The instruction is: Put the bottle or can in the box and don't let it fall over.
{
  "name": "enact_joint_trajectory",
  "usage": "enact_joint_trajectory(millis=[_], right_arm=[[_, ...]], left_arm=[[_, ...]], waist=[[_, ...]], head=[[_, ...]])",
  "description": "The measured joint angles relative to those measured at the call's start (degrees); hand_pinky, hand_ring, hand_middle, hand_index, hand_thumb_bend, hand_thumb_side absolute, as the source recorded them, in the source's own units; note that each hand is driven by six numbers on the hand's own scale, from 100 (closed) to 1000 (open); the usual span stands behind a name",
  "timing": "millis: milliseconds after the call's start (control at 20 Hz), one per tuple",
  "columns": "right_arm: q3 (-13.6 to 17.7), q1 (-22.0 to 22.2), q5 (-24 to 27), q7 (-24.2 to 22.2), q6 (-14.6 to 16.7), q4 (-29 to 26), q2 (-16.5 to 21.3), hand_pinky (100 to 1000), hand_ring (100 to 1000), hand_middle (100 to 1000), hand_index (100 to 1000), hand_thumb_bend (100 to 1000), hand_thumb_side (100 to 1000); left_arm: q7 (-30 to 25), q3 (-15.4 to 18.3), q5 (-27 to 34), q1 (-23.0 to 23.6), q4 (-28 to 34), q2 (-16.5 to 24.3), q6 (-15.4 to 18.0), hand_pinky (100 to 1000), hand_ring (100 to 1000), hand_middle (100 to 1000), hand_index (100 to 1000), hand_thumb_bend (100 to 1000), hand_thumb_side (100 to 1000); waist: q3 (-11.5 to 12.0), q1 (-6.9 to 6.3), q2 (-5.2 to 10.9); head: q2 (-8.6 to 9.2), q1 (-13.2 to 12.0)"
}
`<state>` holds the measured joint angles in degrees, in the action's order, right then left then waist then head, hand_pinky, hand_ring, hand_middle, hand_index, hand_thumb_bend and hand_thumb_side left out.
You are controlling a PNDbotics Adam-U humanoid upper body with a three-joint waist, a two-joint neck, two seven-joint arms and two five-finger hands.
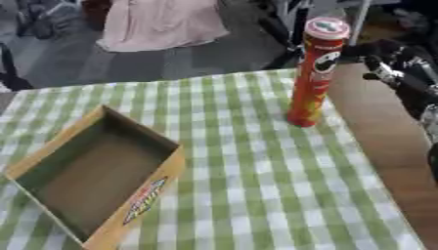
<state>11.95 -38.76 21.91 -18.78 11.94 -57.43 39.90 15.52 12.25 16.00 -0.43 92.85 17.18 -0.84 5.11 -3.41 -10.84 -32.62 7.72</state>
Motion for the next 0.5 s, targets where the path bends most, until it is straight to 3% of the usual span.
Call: enact_joint_trajectory(millis=[300, 350, 400, 500], right_arm=[[0.0, 0.0, 0.2, -0.6, 0.2, 0.0, 0.0, 726, 1000, 1000, 922, 436, 330], [0.0, 0.0, 0.2, -0.9, 0.2, 0.0, 0.0, 728, 1000, 1000, 922, 446, 283], [0.0, 0.0, 0.2, -1.0, 0.2, 0.0, -0.1, 729, 1000, 1000, 922, 438, 331], [-0.2, 0.0, 0.3, -1.4, 0.2, 0.0, -0.4, 731, 1000, 1000, 922, 439, 332]], left_arm=[[0.0, 0.0, 0.0, 0.0, -0.1, 0.0, 0.0, 1000, 692, 673, 767, 137, 856], [0.0, 0.0, 0.0, 0.0, -0.1, 0.0, 0.0, 1000, 692, 673, 767, 141, 845], [0.0, 0.0, 0.0, 0.0, -0.2, 0.0, 0.0, 1000, 692, 673, 767, 137, 856], [0.0, 0.0, 0.0, 0.0, -0.3, 0.0, 0.0, 1000, 692, 673, 767, 137, 857]], waist=[[-0.1, -0.05, 0.0], [-0.1, -0.05, 0.0], [-0.1, -0.05, 0.0], [-0.1, -0.1, 0.0]], head=[[0.0, 0.0], [0.0, 0.0], [0.0, 0.0], [0.0, 0.0]])
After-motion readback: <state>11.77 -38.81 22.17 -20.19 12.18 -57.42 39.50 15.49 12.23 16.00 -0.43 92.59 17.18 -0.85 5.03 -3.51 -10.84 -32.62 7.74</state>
